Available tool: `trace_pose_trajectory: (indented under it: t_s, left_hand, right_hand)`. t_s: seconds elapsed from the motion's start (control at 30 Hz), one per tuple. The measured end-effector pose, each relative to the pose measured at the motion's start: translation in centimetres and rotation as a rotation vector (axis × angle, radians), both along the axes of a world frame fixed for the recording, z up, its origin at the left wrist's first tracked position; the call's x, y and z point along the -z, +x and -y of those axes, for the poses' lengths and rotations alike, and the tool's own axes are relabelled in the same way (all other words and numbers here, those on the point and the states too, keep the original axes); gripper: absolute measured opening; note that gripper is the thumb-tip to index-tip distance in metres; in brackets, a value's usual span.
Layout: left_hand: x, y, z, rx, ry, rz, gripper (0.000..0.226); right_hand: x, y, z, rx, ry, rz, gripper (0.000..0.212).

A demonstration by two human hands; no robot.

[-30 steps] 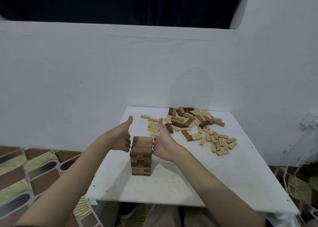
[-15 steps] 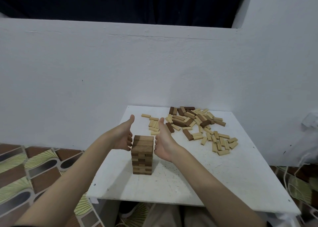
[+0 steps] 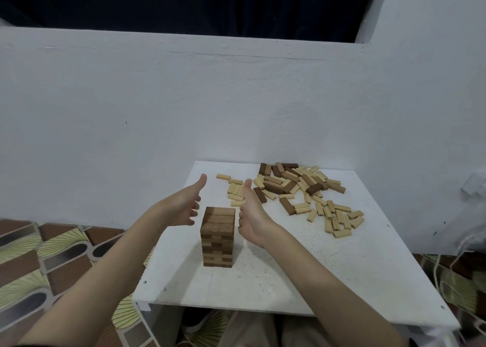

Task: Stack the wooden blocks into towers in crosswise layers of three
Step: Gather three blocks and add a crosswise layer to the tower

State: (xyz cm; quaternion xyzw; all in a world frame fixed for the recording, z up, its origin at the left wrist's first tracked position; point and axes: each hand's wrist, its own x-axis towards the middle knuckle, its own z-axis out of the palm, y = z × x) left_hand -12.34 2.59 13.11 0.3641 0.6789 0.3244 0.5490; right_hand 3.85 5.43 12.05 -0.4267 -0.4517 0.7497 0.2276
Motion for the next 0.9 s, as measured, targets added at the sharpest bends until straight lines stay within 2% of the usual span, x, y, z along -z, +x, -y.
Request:
trace_pose_trajectory:
  t_s: [0.07, 0.13, 0.23, 0.33, 0.4, 0.47, 0.63, 0.9]
  left_hand:
    - [0.1, -0.6, 0.3, 0.112, 0.128, -0.253, 0.086]
    - [0.2, -1.3, 0.4, 0.288, 0.191, -0.47, 0.104]
    - [0.9, -1.7, 0.3, 0.464, 0.168, -0.645, 0.114]
    - [1.7, -1.3, 0.0, 0.538, 0.179, -0.791, 0.122]
    - [1.9, -1.0, -0.3, 0.569, 0.176, -0.846, 0.125]
    - [2.0, -1.0, -0.6, 0.587, 0.182, -0.905, 0.128]
    - [2.4, -1.0, -1.0, 0.626, 0.186, -1.0, 0.13]
    - [3.0, -1.0, -1.2, 0.617, 0.2, -0.99, 0.128]
  right_hand:
    - [0.4, 0.3, -0.5, -0.01, 0.148, 0.148, 0.073]
    - [0.5, 0.8, -0.9, -0.051, 0.321, 0.313, 0.073]
    - [0.5, 1.5, -1.2, -0.194, 0.54, 0.43, 0.087]
    - [0.9, 1.4, -1.2, -0.377, 0.703, 0.56, 0.113]
    - [1.5, 0.9, -1.4, -0.429, 0.805, 0.662, 0.13]
    - [1.8, 0.3, -1.4, -0.462, 0.92, 0.73, 0.137]
    - [1.8, -0.5, -1.3, -0.489, 1.046, 0.807, 0.135]
    - [1.6, -0.8, -1.1, -0.501, 1.092, 0.805, 0.131]
